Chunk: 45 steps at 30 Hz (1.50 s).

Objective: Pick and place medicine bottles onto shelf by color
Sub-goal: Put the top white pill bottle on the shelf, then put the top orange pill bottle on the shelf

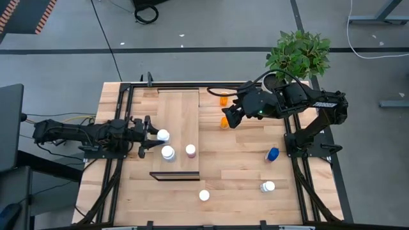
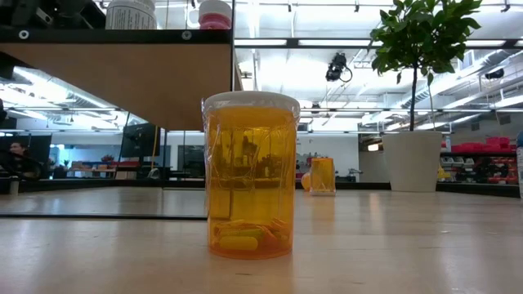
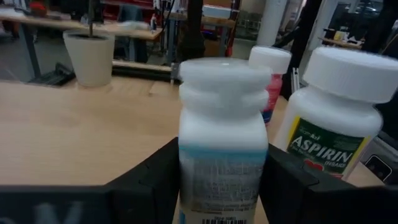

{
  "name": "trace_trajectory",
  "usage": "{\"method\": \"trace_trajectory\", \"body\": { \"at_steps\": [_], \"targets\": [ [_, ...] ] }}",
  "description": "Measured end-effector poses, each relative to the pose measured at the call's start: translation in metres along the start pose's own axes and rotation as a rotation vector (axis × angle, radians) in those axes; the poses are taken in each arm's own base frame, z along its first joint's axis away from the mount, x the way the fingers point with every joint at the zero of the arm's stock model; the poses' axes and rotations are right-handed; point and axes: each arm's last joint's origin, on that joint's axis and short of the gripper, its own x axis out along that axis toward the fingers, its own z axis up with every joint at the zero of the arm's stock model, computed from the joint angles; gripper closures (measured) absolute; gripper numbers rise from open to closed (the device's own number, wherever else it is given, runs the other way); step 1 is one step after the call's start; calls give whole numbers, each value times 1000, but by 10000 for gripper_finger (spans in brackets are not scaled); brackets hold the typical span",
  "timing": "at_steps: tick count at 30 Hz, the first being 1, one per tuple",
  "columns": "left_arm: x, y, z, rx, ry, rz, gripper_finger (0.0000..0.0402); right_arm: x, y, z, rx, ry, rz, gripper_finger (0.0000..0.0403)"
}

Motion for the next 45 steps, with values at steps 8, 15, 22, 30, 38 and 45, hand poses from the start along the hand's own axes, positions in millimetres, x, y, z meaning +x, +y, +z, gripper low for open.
{"method": "trace_trajectory", "body": {
  "at_steps": [8, 15, 22, 30, 38, 45],
  "targets": [
    [0, 1, -8, -36, 75, -7, 188, 0, 0, 0, -1, 0, 0, 97],
    [0, 1, -8, -33, 74, -9, 137, 0, 0, 0, 2, 0, 1, 97],
    [0, 0, -5, -40, 40, -11, 116, -1, 2, -2, 0, 3, 8, 97],
    [-1, -2, 7, -31, 13, -30, 115, -6, 7, -8, -20, 10, 29, 97],
    [-8, -5, 29, 6, 121, -28, 115, -7, 8, -10, -33, 13, 36, 97],
    [-25, -11, 69, 32, 171, -24, 115, -7, 8, -9, -54, -1, 25, 97]
  ]
}}
